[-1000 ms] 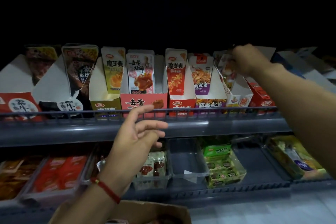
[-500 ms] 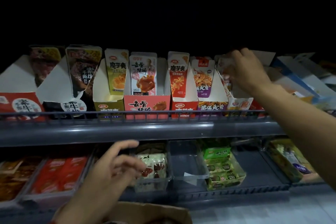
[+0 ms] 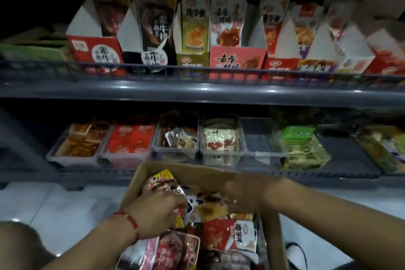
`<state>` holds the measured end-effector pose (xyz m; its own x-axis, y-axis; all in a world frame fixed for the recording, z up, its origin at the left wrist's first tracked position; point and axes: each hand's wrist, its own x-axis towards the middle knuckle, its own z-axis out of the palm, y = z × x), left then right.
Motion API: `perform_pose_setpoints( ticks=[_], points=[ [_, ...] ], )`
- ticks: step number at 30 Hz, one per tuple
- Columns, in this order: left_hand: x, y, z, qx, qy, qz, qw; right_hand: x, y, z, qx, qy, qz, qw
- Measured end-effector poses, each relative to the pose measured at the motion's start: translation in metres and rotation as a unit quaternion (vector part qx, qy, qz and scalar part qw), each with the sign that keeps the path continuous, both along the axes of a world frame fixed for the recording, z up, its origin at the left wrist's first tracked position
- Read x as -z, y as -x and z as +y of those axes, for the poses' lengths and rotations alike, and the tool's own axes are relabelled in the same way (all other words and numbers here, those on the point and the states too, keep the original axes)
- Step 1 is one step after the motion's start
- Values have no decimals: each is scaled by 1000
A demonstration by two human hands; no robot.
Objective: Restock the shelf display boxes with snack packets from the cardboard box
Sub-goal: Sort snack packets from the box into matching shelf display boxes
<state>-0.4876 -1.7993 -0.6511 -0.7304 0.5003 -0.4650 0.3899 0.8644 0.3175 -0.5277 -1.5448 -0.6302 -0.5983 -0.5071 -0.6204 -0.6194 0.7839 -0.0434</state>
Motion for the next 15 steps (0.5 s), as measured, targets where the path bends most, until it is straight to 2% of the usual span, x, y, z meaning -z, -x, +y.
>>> perform_pose_setpoints(
  ticks=[3, 6, 12, 15],
  points=[
    [12, -8, 4, 29, 26, 10, 999, 57, -12, -15, 30, -19, -60, 998],
    [23, -13, -1, 40, 33, -16, 999, 102, -21, -23, 65, -8, -87, 994],
    [25, -10, -2, 29, 44, -41, 998, 147, -34, -27, 65, 1, -20, 998],
    [26, -8, -1, 29, 39, -39, 998, 157, -28, -23, 63, -5, -37, 997]
  ],
)
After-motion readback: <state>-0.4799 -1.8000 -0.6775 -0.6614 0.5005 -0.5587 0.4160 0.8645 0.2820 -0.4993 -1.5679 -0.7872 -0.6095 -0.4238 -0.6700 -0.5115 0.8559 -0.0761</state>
